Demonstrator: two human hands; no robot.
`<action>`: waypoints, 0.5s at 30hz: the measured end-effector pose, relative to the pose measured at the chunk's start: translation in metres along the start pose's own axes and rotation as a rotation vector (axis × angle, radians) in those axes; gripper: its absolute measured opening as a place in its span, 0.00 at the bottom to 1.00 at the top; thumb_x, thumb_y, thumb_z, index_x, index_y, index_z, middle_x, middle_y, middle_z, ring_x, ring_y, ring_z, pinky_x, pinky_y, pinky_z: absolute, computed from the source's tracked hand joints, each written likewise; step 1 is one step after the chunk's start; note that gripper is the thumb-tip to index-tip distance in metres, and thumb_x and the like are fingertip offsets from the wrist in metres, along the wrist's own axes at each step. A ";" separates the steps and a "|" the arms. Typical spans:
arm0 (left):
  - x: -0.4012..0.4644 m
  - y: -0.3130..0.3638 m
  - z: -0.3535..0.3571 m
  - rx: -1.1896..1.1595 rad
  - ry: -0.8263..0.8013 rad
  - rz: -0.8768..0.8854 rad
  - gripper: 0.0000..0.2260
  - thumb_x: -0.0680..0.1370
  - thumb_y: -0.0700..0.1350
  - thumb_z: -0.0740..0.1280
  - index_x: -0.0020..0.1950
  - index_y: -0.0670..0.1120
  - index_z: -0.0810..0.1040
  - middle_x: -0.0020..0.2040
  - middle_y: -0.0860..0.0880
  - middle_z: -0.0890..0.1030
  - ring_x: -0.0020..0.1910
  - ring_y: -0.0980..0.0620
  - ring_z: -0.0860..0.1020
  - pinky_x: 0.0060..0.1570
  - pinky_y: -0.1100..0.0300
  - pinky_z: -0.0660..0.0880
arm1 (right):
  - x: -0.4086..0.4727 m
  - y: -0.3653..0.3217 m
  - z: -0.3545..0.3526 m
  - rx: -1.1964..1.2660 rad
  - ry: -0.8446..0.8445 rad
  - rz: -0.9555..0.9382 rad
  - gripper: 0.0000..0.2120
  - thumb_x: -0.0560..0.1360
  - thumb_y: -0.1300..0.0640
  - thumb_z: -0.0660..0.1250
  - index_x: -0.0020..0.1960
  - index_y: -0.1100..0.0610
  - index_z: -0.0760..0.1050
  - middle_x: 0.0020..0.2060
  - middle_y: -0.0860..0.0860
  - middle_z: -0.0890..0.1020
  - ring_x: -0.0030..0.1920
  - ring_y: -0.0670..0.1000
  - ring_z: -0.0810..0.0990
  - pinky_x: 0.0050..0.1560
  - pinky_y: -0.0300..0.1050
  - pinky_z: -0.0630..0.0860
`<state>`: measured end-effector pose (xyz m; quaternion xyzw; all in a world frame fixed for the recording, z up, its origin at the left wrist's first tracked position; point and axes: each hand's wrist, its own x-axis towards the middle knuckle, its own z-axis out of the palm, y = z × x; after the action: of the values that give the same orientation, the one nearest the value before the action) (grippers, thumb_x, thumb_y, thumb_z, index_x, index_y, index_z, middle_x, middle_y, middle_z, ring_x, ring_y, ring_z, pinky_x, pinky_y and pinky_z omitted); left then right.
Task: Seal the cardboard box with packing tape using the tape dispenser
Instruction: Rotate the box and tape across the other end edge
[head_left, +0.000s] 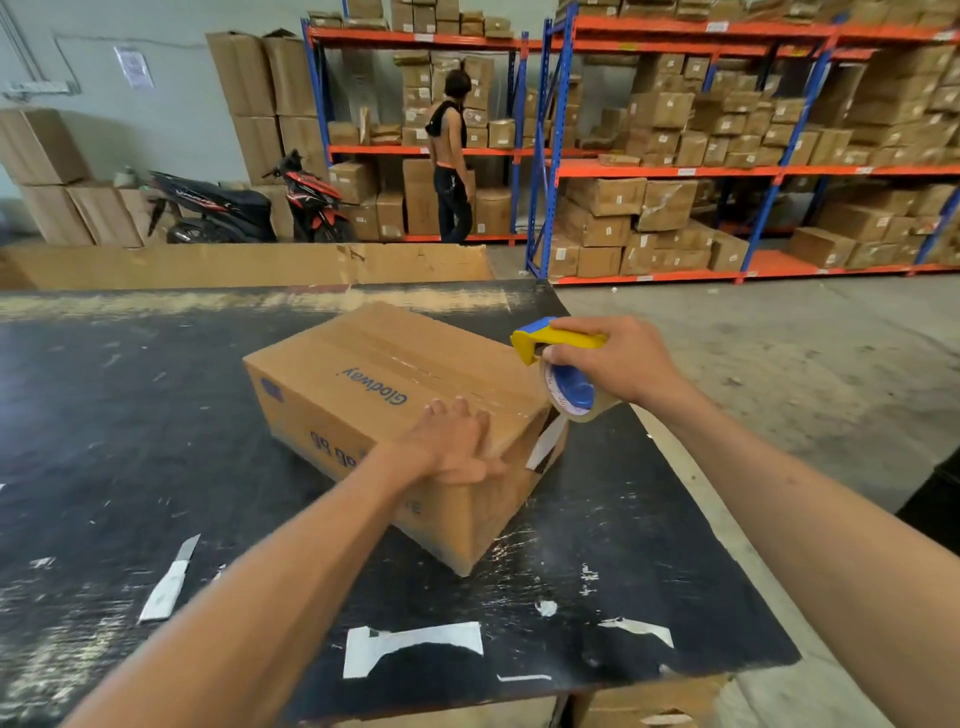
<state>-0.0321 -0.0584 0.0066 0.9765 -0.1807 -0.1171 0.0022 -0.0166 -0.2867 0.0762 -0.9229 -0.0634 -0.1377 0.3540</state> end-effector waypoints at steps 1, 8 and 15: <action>-0.009 -0.023 -0.001 -0.023 -0.032 0.045 0.41 0.76 0.67 0.62 0.81 0.46 0.54 0.81 0.38 0.52 0.77 0.32 0.54 0.75 0.40 0.56 | 0.000 -0.001 0.002 0.028 -0.010 0.001 0.24 0.68 0.36 0.73 0.62 0.39 0.81 0.59 0.45 0.83 0.55 0.47 0.78 0.49 0.44 0.76; -0.034 -0.073 0.005 0.007 0.021 0.017 0.44 0.77 0.63 0.65 0.82 0.51 0.42 0.82 0.45 0.44 0.81 0.42 0.47 0.77 0.40 0.44 | 0.008 -0.025 0.024 0.080 -0.060 -0.058 0.24 0.67 0.36 0.73 0.62 0.39 0.81 0.60 0.45 0.82 0.56 0.47 0.77 0.51 0.45 0.77; -0.003 -0.031 0.037 0.169 0.255 -0.118 0.44 0.74 0.74 0.54 0.82 0.52 0.44 0.82 0.40 0.49 0.79 0.34 0.52 0.75 0.34 0.52 | -0.003 -0.034 0.032 0.087 -0.190 -0.106 0.23 0.68 0.35 0.74 0.61 0.36 0.80 0.61 0.41 0.81 0.56 0.44 0.77 0.45 0.37 0.72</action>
<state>-0.0328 -0.0264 -0.0305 0.9891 -0.1306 0.0234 -0.0638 -0.0205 -0.2402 0.0739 -0.9109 -0.1514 -0.0651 0.3783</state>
